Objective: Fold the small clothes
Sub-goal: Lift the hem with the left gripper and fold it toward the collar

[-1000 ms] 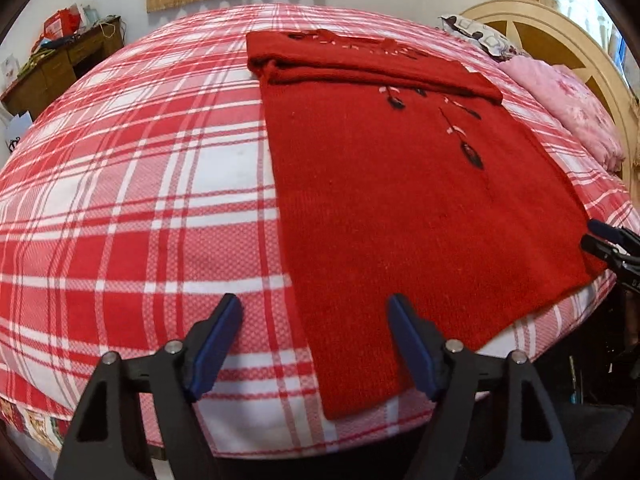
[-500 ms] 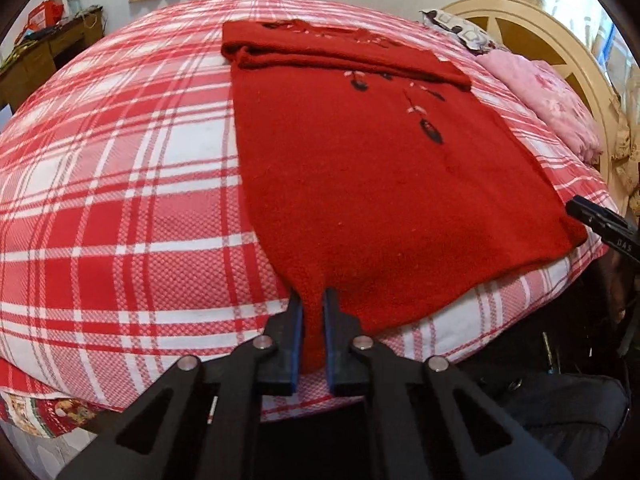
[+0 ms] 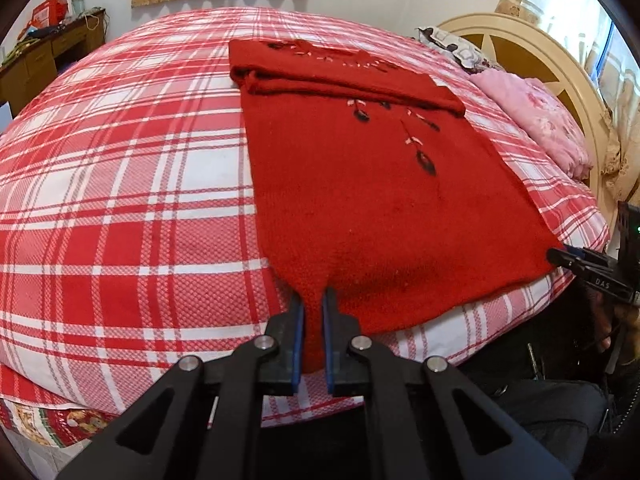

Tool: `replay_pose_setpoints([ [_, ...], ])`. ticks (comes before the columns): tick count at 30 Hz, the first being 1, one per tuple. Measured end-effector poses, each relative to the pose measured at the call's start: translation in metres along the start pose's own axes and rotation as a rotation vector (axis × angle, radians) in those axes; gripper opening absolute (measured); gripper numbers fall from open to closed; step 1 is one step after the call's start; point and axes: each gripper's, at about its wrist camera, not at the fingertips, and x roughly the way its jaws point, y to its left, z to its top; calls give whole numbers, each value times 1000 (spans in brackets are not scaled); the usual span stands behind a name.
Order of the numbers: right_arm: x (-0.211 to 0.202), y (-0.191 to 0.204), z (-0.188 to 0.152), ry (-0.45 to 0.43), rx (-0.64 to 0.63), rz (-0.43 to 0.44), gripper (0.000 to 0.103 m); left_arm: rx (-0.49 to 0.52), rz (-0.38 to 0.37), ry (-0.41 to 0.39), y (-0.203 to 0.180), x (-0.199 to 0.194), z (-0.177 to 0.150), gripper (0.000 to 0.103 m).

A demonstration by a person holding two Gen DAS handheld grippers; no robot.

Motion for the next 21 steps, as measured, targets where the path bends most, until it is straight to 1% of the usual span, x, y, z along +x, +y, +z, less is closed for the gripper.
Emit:
replay_pose_setpoints([
  [6,-20,3,3,-121,4,25,8,-14,-29,-54,3,-10,6,9],
  [8,-25,4,5,-150,13,38,8,-18,-28,-75,4,-13,8,9],
  [12,-35,2,11,-218,44,59,7,3,3,-107,3,-16,12,9],
  [16,-46,0,25,-289,68,49,7,21,-2,-127,2,-17,19,9],
  [21,-65,-3,51,-376,85,42,7,38,-1,-172,1,-20,44,9],
])
